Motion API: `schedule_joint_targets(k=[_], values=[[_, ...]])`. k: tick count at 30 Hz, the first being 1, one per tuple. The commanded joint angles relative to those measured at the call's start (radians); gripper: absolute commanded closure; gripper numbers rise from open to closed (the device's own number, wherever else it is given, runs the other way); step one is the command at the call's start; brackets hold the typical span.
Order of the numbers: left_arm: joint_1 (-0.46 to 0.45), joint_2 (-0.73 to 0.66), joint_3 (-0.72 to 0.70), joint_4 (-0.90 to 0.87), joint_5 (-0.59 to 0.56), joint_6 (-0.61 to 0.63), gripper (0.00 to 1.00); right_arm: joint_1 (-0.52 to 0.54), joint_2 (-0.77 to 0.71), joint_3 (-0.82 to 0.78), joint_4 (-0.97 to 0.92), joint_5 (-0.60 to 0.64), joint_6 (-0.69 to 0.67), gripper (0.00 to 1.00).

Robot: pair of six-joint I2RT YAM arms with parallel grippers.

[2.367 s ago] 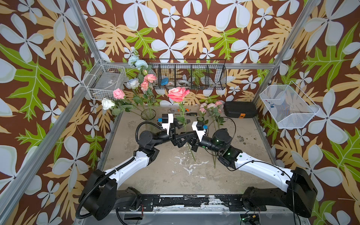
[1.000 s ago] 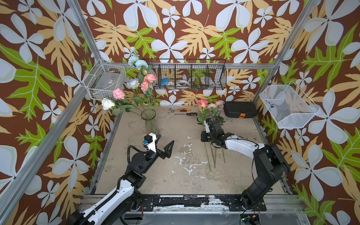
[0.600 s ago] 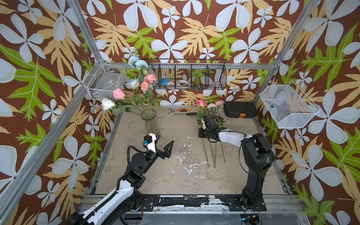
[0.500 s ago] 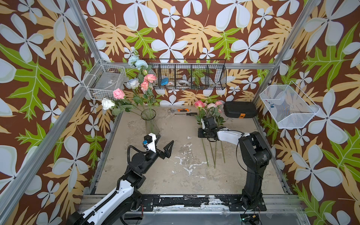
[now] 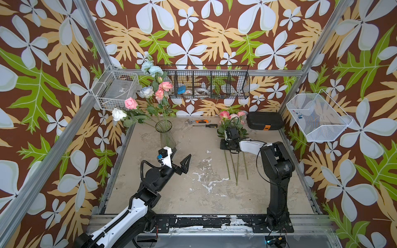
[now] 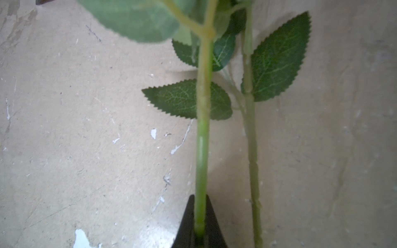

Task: Pick out pink flowers from the vase
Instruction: Place the flower at the center of the board.

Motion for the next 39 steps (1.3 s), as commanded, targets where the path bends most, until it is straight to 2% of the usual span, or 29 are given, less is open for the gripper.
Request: schedule_joint_targets(k=[1,14,24,39], values=[[0.003,-0.007,-0.004,0.008,-0.014,0.006,0.00,-0.012,0.011,-0.005,-0.088,0.075,0.015,1.00],[0.003,-0.011,-0.007,0.014,-0.023,0.002,0.00,-0.020,-0.082,-0.046,-0.088,0.110,-0.016,1.00],[0.003,-0.015,-0.005,0.013,-0.020,-0.002,0.00,0.024,-0.170,-0.091,-0.063,0.170,-0.055,1.00],[0.003,-0.013,-0.007,0.016,-0.014,-0.010,0.00,0.055,-0.088,-0.038,-0.084,0.104,-0.070,1.00]])
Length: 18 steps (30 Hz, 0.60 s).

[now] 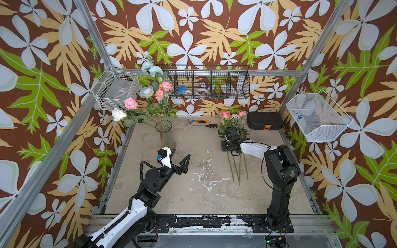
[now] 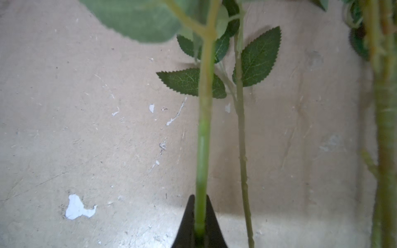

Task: Pick out pink flowers from the vase
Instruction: Place the flower at the center of the board.

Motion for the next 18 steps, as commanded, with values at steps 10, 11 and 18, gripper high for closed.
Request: schedule_joint_targets(k=[10,11,18], values=[[0.002,-0.003,0.004,0.010,-0.001,-0.007,0.00,0.003,0.048,0.035,-0.023,-0.002,0.008,0.91],[0.002,-0.004,0.003,0.012,-0.001,-0.007,0.00,0.002,0.048,0.035,-0.025,-0.001,0.010,0.89],[0.002,0.002,0.006,0.013,-0.004,-0.006,0.00,0.002,0.037,0.039,-0.031,-0.007,0.027,0.79]])
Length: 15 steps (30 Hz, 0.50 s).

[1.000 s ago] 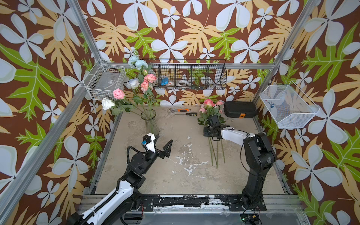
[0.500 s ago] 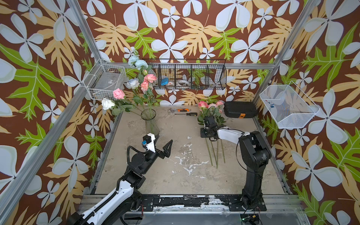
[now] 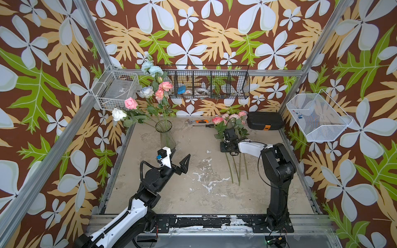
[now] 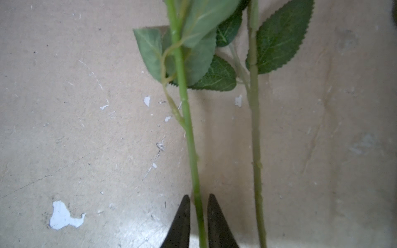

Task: Pick out pink flowers from the vase
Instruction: Place the flower at the center of the board.

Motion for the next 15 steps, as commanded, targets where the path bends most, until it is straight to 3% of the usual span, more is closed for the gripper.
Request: schedule_joint_targets(k=[1,15], values=[[0.002,0.001,0.006,0.014,-0.003,-0.003,0.00,0.001,-0.014,0.002,-0.003,-0.003,0.016,0.79],[0.001,0.014,0.004,0.028,0.004,-0.008,0.00,-0.019,-0.023,-0.015,0.038,-0.025,0.050,0.76]])
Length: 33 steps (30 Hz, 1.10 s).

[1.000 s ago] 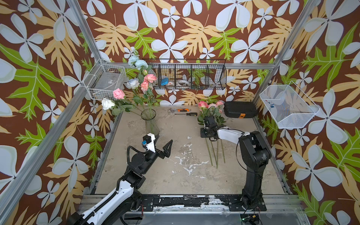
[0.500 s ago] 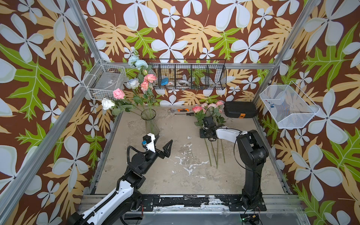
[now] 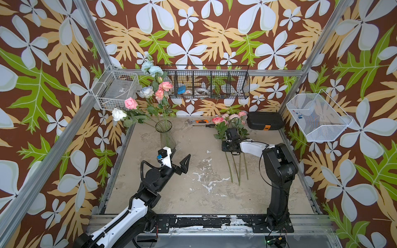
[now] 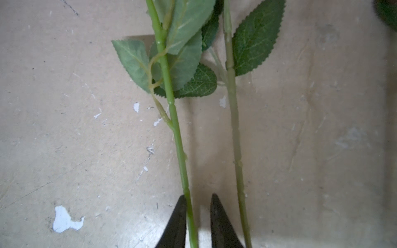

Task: Pick out pink flowers from the vase
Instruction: Place the flower at the center of the board.

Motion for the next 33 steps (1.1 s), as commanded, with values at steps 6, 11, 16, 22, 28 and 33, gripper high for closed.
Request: schedule_joint_targets(k=[6,11,16,22,28,33], values=[[0.002,0.008,0.004,0.038,0.005,-0.011,0.00,0.004,0.000,0.020,0.043,-0.026,0.010,0.74],[0.002,0.017,0.009,0.047,0.009,-0.010,0.00,0.002,0.046,0.058,0.029,-0.016,0.013,0.76],[0.002,0.034,0.013,0.053,0.019,-0.010,0.00,0.002,0.073,0.074,0.042,0.014,0.026,0.81],[0.002,0.027,0.016,0.046,0.020,-0.009,0.00,-0.022,0.082,0.069,0.056,0.038,0.057,0.90],[0.002,0.017,0.016,0.038,0.018,-0.008,0.00,-0.030,0.073,0.052,0.057,0.067,0.072,0.93],[0.001,0.013,0.016,0.036,0.014,-0.003,0.00,-0.036,0.065,0.049,0.052,0.068,0.055,0.89]])
